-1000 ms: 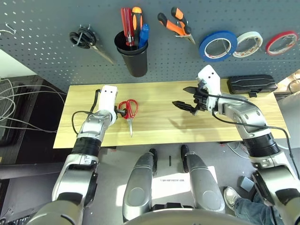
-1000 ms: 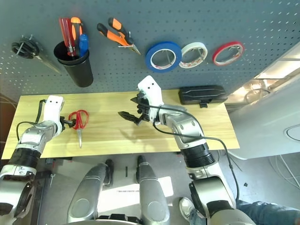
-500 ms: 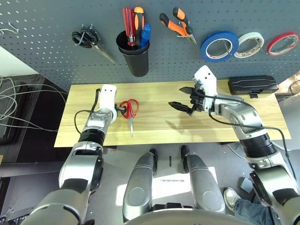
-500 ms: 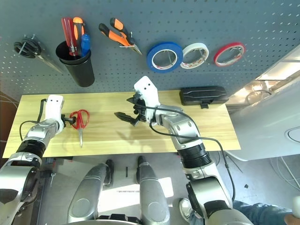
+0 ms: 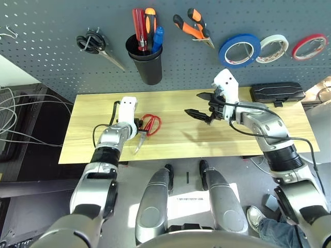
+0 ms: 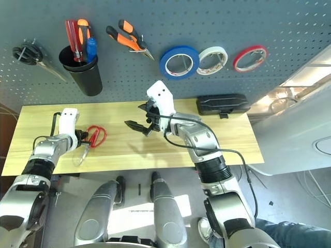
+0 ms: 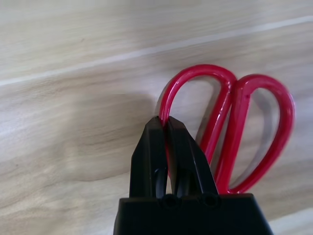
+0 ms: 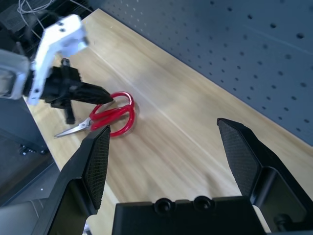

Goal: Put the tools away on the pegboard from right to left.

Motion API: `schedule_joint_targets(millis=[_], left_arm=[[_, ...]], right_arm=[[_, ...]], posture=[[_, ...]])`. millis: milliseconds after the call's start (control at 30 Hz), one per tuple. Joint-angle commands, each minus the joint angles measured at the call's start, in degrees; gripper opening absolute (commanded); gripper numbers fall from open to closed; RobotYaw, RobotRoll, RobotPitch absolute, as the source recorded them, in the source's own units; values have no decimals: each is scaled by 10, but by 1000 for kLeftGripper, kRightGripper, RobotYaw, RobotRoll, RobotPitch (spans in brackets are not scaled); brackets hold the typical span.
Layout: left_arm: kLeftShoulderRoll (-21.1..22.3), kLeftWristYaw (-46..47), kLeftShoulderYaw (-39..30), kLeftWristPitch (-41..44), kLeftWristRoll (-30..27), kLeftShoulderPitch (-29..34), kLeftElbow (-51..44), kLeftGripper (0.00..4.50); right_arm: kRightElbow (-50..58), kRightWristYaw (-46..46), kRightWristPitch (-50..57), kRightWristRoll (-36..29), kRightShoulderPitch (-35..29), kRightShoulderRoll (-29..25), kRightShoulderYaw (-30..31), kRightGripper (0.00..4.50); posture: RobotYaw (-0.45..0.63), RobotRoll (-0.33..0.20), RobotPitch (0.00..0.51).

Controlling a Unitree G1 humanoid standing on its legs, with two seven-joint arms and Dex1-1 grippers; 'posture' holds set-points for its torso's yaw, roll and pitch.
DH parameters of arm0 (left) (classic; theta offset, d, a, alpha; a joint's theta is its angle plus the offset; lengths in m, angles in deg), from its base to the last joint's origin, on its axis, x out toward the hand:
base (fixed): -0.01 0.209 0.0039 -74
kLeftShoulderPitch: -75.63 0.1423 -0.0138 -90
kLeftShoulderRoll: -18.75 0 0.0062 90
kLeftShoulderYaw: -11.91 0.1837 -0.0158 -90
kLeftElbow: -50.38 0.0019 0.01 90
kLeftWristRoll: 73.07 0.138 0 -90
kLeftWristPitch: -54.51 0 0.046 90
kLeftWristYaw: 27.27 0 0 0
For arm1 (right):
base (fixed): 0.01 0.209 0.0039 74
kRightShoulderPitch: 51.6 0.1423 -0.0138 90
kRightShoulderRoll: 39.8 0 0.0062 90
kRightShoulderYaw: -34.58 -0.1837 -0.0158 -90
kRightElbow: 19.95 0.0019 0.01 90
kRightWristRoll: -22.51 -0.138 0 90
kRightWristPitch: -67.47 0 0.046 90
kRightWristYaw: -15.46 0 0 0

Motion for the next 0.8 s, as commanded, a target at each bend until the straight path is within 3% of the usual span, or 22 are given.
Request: schedule_joint_targets(millis=[33,167,333,667,800], left_arm=[[13,7,-23,-23,-8,48,-91,23],[27,-7,-34,-151,-3,109,-176,23],[38,-12,-56,-253,-6,161,-195,23],[31,34,-130,-453,-31,150,-228,23],[31,79,-160,-510,-15,131,-250,23]], right_arm=[[3,3,-12,1,1,-2,-3,4500],[15,7,-22,-5,6,-4,-10,4500],[21,14,-39,-14,16,0,-17,4500],[25,19,-72,-35,51,20,-35,4500],[33,23,-81,-48,65,32,-39,4500]], posture=[[99,0,328],[112,0,327],[118,0,325],[118,0,323],[116,0,324]])
